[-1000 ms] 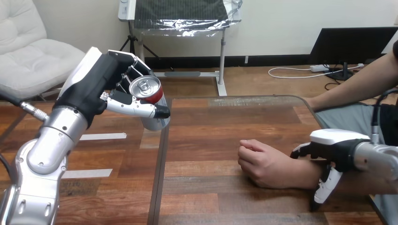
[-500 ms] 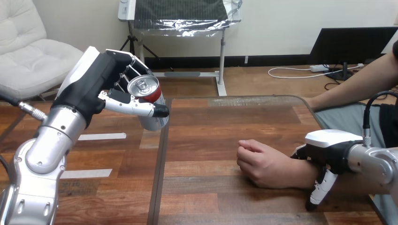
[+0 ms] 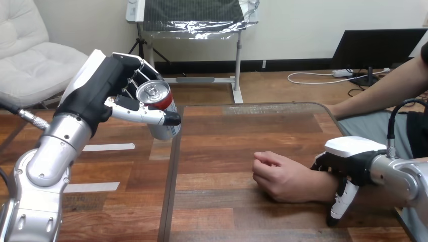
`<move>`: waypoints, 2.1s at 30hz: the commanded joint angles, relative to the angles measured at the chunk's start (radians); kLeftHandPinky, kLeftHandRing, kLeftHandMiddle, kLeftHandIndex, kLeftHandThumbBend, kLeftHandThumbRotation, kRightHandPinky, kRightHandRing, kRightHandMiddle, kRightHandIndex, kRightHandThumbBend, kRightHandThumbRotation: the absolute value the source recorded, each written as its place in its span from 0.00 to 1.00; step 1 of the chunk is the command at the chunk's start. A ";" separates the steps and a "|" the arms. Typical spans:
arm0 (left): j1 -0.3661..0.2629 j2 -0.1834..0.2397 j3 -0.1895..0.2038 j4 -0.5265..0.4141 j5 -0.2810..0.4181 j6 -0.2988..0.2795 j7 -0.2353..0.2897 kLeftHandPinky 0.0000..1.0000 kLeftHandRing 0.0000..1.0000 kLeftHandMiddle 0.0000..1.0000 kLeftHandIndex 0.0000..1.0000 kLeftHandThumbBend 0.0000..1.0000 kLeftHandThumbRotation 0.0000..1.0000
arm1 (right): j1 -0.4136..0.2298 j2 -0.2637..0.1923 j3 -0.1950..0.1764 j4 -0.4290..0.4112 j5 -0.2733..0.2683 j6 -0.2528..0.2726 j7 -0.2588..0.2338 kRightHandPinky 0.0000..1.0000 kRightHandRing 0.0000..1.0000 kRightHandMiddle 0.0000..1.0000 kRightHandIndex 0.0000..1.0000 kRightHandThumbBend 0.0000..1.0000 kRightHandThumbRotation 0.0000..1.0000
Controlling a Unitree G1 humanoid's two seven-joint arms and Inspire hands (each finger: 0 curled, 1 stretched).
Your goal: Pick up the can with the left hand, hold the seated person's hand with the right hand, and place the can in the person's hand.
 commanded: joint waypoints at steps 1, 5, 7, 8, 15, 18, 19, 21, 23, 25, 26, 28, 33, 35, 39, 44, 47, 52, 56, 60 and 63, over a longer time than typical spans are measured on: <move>-0.077 0.018 0.031 -0.056 -0.021 -0.010 0.004 0.28 0.34 0.38 0.39 0.81 0.00 | 0.042 0.067 0.060 0.025 -0.005 -0.026 -0.011 0.55 0.75 0.78 0.76 1.00 0.27; -0.078 0.017 0.031 -0.055 -0.021 -0.004 0.007 0.28 0.33 0.38 0.39 0.81 0.00 | 0.045 0.070 0.061 0.025 -0.002 -0.030 -0.015 0.54 0.70 0.74 0.74 1.00 0.26; -0.078 0.017 0.031 -0.053 -0.022 -0.006 0.007 0.28 0.33 0.38 0.39 0.81 0.00 | 0.048 0.071 0.064 0.022 -0.004 -0.033 -0.022 0.51 0.66 0.71 0.73 1.00 0.26; -0.079 0.018 0.031 -0.051 -0.024 -0.008 0.007 0.28 0.33 0.38 0.39 0.81 0.00 | 0.049 0.071 0.065 0.021 -0.005 -0.034 -0.025 0.47 0.61 0.68 0.72 1.00 0.26; -0.080 0.018 0.030 -0.045 -0.028 -0.017 0.012 0.28 0.33 0.38 0.39 0.81 0.00 | 0.055 0.072 0.076 0.015 -0.017 -0.031 -0.043 0.42 0.54 0.63 0.69 0.99 0.24; -0.080 0.021 0.027 -0.053 -0.020 -0.005 0.015 0.28 0.33 0.38 0.39 0.81 0.00 | 0.058 0.072 0.077 0.017 -0.015 -0.037 -0.051 0.41 0.52 0.60 0.67 0.98 0.22; -0.080 0.021 0.027 -0.053 -0.021 -0.005 0.015 0.28 0.33 0.38 0.39 0.81 0.00 | 0.059 0.073 0.077 0.017 -0.014 -0.038 -0.052 0.40 0.52 0.60 0.66 0.98 0.21; -0.079 0.020 0.028 -0.052 -0.023 -0.007 0.015 0.28 0.33 0.38 0.39 0.81 0.00 | 0.060 0.073 0.076 0.018 -0.012 -0.038 -0.052 0.40 0.50 0.59 0.65 0.97 0.20; -0.080 0.020 0.029 -0.049 -0.024 -0.013 0.016 0.28 0.33 0.38 0.39 0.81 0.00 | 0.061 0.074 0.076 0.016 -0.011 -0.037 -0.050 0.40 0.49 0.58 0.64 0.97 0.19; -0.080 0.019 0.029 -0.048 -0.025 -0.013 0.017 0.27 0.33 0.38 0.39 0.81 0.00 | 0.061 0.075 0.076 0.017 -0.009 -0.037 -0.050 0.39 0.48 0.56 0.62 0.96 0.18; -0.080 0.019 0.029 -0.048 -0.026 -0.012 0.017 0.27 0.33 0.38 0.39 0.82 0.00 | 0.061 0.076 0.075 0.019 -0.008 -0.037 -0.051 0.38 0.47 0.56 0.62 0.96 0.18; -0.081 0.018 0.030 -0.048 -0.028 -0.010 0.017 0.27 0.33 0.38 0.39 0.82 0.00 | 0.063 0.079 0.073 0.024 -0.003 -0.039 -0.056 0.38 0.46 0.55 0.61 0.95 0.17; -0.081 0.019 0.030 -0.046 -0.029 -0.010 0.016 0.27 0.33 0.38 0.39 0.82 0.00 | 0.067 0.084 0.066 0.038 0.013 -0.053 -0.071 0.33 0.40 0.50 0.57 0.95 0.12; -0.080 0.020 0.030 -0.047 -0.029 -0.010 0.015 0.27 0.33 0.38 0.39 0.81 0.00 | 0.067 0.086 0.064 0.045 0.020 -0.058 -0.075 0.30 0.37 0.47 0.54 0.95 0.10; -0.080 0.020 0.030 -0.049 -0.030 -0.007 0.015 0.27 0.33 0.38 0.39 0.81 0.00 | 0.065 0.093 0.063 0.056 0.028 -0.052 -0.071 0.26 0.33 0.43 0.52 0.94 0.07; -0.080 0.020 0.031 -0.046 -0.031 -0.012 0.016 0.27 0.33 0.38 0.39 0.81 0.00 | 0.062 0.097 0.064 0.072 0.037 -0.056 -0.075 0.23 0.30 0.40 0.49 0.92 0.02; -0.081 0.019 0.031 -0.047 -0.031 -0.007 0.016 0.27 0.33 0.38 0.39 0.81 0.00 | 0.060 0.098 0.061 0.081 0.045 -0.062 -0.078 0.22 0.30 0.39 0.47 0.91 0.01; -0.081 0.019 0.033 -0.043 -0.034 -0.016 0.017 0.27 0.33 0.38 0.39 0.81 0.00 | 0.057 0.099 0.054 0.088 0.058 -0.058 -0.070 0.24 0.30 0.40 0.46 0.90 0.00; -0.082 0.019 0.033 -0.040 -0.037 -0.019 0.017 0.27 0.33 0.37 0.39 0.80 0.00 | 0.054 0.098 0.050 0.089 0.063 -0.049 -0.061 0.26 0.33 0.41 0.45 0.89 0.00; -0.083 0.020 0.034 -0.036 -0.038 -0.023 0.017 0.27 0.32 0.37 0.39 0.80 0.00 | 0.048 0.098 0.050 0.097 0.064 -0.046 -0.059 0.28 0.33 0.42 0.45 0.88 0.00; -0.083 0.023 0.033 -0.035 -0.036 -0.024 0.016 0.27 0.32 0.37 0.39 0.80 0.00 | 0.044 0.099 0.048 0.104 0.067 -0.037 -0.057 0.27 0.33 0.42 0.45 0.88 0.00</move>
